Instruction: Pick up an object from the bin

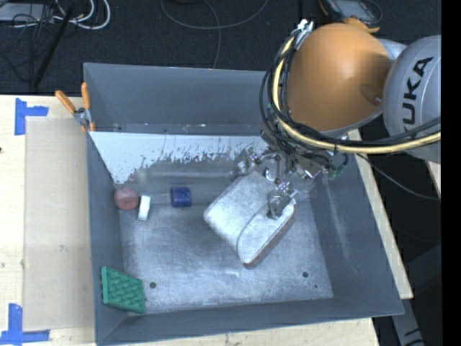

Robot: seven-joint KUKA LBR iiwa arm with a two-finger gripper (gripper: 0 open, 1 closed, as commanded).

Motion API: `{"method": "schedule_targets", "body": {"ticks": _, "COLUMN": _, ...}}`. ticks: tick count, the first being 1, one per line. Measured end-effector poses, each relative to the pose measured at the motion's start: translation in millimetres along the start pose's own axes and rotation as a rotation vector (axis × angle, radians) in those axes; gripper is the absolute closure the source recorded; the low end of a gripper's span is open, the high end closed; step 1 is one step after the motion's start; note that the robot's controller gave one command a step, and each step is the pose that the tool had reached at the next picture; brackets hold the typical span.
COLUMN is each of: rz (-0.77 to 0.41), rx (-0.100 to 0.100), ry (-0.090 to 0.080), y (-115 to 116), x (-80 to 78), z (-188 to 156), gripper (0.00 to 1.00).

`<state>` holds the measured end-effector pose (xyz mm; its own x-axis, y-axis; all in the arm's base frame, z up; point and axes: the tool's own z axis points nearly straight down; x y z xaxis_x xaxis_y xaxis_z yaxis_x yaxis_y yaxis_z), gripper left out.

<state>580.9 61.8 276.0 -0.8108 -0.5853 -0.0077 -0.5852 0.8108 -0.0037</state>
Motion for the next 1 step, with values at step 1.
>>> {"method": "schedule_targets", "body": {"ticks": 1, "rz": -0.278, "rx": -0.004, "ry": 0.006, "y": -29.7, "x": 3.2, "z": 3.0, "gripper": 1.0}}
